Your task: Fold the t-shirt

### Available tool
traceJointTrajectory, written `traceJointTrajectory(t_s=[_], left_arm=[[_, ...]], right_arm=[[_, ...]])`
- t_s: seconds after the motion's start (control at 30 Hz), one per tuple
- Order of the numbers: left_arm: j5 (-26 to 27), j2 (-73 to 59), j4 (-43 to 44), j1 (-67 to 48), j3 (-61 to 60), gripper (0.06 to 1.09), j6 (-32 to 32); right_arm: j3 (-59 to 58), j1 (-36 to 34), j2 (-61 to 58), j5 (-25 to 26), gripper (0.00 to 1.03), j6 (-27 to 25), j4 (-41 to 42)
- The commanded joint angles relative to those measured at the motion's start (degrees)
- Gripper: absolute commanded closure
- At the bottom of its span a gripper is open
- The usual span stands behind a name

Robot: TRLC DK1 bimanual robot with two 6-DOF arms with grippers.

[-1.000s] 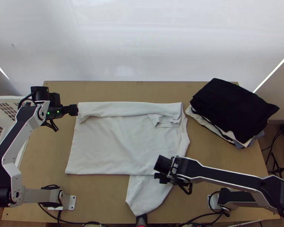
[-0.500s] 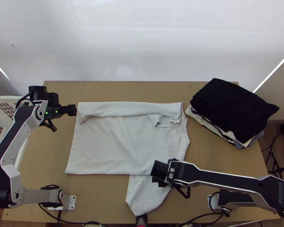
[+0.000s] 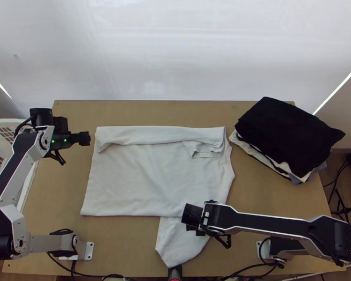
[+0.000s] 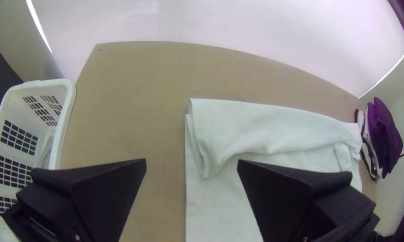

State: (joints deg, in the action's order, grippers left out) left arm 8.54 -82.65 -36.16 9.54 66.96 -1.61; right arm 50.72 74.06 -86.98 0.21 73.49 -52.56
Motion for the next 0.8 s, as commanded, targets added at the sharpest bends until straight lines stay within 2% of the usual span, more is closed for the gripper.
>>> traceJointTrajectory(t_s=[0.0,0.07,0.23,0.33,0.4,0.5,0.6,0.77], left_arm=[[-0.89,0.65,-3.74,1.09,-2.18,0.1,-6.39],[-2.56,1.27,-7.52,1.36,-2.18,0.1,-8.41],[-6.25,2.32,-26.24,2.59,-2.8,0.1,-17.64],[-6.78,5.4,-32.83,3.47,-6.31,0.1,-25.11],[-9.5,6.01,-37.93,2.5,-8.69,0.1,-27.66],[-11.17,9.0,-38.98,-0.84,-13.35,0.1,-29.16],[-15.21,10.49,-38.63,-5.85,-19.5,0.1,-28.63],[-15.13,11.81,-35.2,-14.11,-24.68,0.1,-23.79]], right_arm=[[0.78,1.52,-1.09,5.68,0.84,0.25,0.17],[1.22,1.7,-0.82,9.2,1.0,0.25,-0.18],[2.02,1.7,-0.82,9.72,1.0,0.6,-2.38],[2.02,1.61,-0.91,9.72,1.0,0.77,-2.46],[2.28,1.61,-1.17,9.72,1.0,0.69,-2.46],[2.63,1.61,-1.44,9.72,1.0,0.69,-2.46],[2.89,1.61,-2.05,9.81,1.0,0.69,-2.46],[3.6,1.61,-2.49,9.81,1.0,0.69,-2.46]])
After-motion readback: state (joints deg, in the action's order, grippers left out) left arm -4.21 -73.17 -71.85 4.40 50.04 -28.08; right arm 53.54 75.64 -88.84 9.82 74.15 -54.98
